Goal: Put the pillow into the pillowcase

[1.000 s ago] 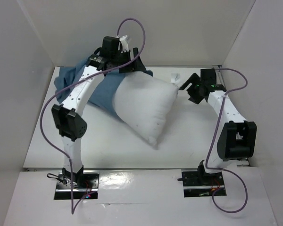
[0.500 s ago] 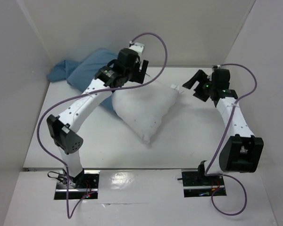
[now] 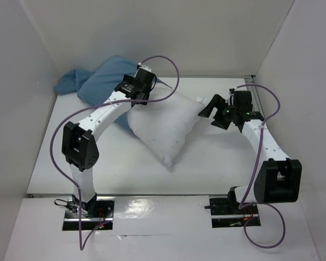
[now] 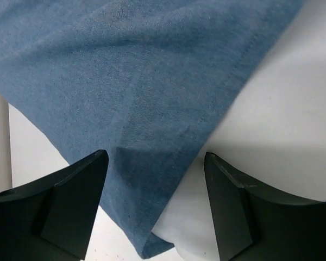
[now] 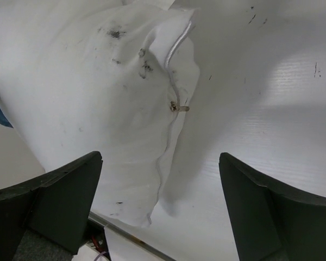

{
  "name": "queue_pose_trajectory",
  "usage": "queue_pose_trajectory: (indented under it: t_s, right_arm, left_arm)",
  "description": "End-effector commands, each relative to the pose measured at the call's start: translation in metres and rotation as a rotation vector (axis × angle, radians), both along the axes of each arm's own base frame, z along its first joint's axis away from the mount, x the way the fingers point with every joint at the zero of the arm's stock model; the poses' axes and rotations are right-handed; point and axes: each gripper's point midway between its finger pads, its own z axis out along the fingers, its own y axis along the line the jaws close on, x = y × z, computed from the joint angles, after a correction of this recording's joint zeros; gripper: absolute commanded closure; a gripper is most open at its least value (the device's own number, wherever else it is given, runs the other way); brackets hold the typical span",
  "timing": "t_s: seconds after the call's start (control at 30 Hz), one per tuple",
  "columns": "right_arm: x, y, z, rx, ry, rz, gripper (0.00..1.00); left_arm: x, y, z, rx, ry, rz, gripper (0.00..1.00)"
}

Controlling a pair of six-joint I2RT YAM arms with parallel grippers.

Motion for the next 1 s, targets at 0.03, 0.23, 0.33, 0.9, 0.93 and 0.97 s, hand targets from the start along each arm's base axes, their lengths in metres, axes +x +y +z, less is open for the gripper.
queue_pose_trajectory:
  t_s: [0.03,0.23,0.33,0.9,0.93,0.97]
  right_arm:
    - [-0.004,0.004,0.013,-0.008,-0.053,0.033,0.04]
    - [-0.012,0.004,0.006,-0.015,-0.021,0.052,0.04]
    - [-0.017,0.005,0.004,-0.013,-0.016,0.066,0.04]
    - [-0.009,0.180,-0.003,0.269,-0.156,0.498,0.54]
    - [0.011,0.190,0.012,0.279,-0.195,0.510,0.79]
    - [0.021,0.194,0.025,0.282,-0.216,0.513,0.97]
  left_arm:
    - [-0.005,0.029,0.005,-0.034,-0.009,0.102,0.18]
    - [-0.008,0.059,0.006,-0.044,-0.012,0.193,0.27]
    - [-0.011,0.062,0.012,-0.076,-0.025,0.206,0.36]
    - [-0.059,-0.086,0.085,-0.409,0.053,-0.328,1.00]
    - [-0.070,-0.104,0.090,-0.451,0.078,-0.381,1.00]
    - [-0.078,-0.118,0.105,-0.504,0.079,-0.437,1.00]
